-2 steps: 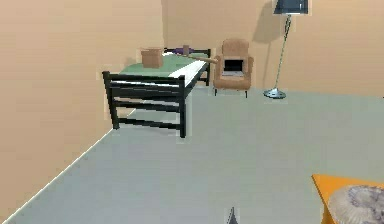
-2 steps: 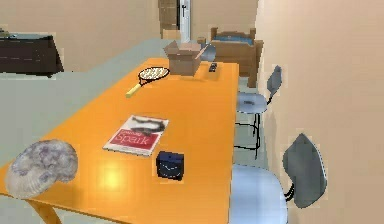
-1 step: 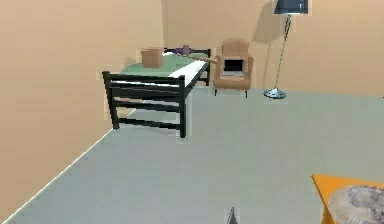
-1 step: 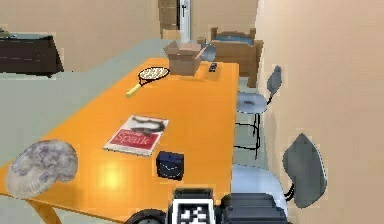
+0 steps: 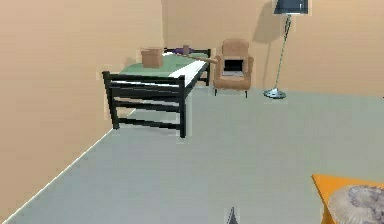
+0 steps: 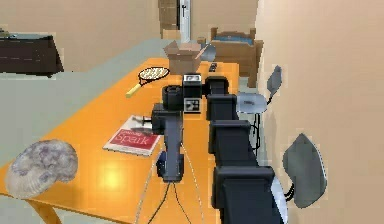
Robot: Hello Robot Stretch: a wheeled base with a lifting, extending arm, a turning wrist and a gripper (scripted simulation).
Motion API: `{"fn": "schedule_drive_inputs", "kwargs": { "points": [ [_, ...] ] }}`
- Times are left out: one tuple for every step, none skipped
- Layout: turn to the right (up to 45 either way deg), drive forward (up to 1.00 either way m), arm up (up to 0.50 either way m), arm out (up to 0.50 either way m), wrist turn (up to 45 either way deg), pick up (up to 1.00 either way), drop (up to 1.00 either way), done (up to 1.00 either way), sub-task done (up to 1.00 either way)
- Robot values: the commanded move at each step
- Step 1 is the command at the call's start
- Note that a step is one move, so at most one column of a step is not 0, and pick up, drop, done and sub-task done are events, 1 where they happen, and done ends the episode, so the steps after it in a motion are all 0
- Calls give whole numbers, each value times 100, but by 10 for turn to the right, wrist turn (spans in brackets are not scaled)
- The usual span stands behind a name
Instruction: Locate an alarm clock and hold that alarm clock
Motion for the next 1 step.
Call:
{"fn": "schedule_drive_inputs", "kwargs": {
  "points": [
    [0, 0, 0, 0, 450, 0, 0, 0, 0]
  ]
}}
